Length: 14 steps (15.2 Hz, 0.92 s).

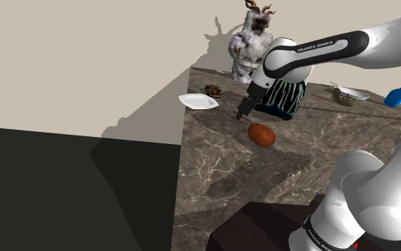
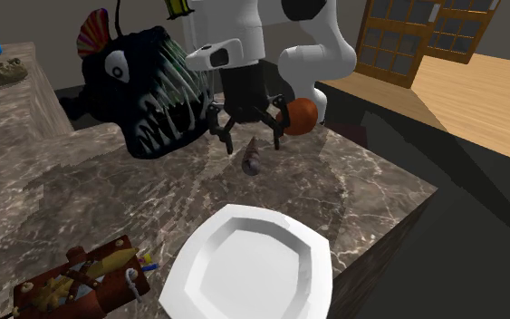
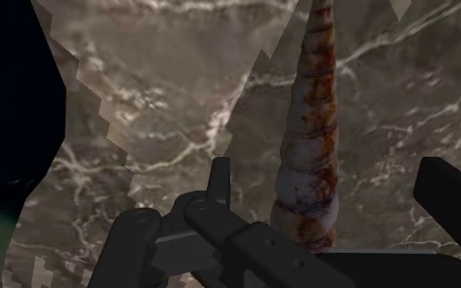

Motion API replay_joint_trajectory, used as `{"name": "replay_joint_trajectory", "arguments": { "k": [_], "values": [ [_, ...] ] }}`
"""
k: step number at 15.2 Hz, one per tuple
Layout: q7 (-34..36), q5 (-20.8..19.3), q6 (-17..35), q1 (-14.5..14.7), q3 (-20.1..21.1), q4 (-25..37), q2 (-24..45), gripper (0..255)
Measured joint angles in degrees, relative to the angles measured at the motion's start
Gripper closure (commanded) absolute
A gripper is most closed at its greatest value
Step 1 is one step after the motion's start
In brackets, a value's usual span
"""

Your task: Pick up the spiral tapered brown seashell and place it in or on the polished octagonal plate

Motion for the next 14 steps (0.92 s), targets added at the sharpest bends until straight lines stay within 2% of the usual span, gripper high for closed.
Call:
{"name": "replay_joint_trajectory", "arguments": {
  "k": [4,5,14],
  "values": [
    [-0.05,0.1,0.02,-0.06,-0.06,0.07,0.2,0],
    [-0.03,0.08,0.08,-0.1,-0.03,-0.01,0.15,255],
    [-0.03,0.07,0.17,-0.18,-0.08,-0.17,0.15,255]
  ]
}}
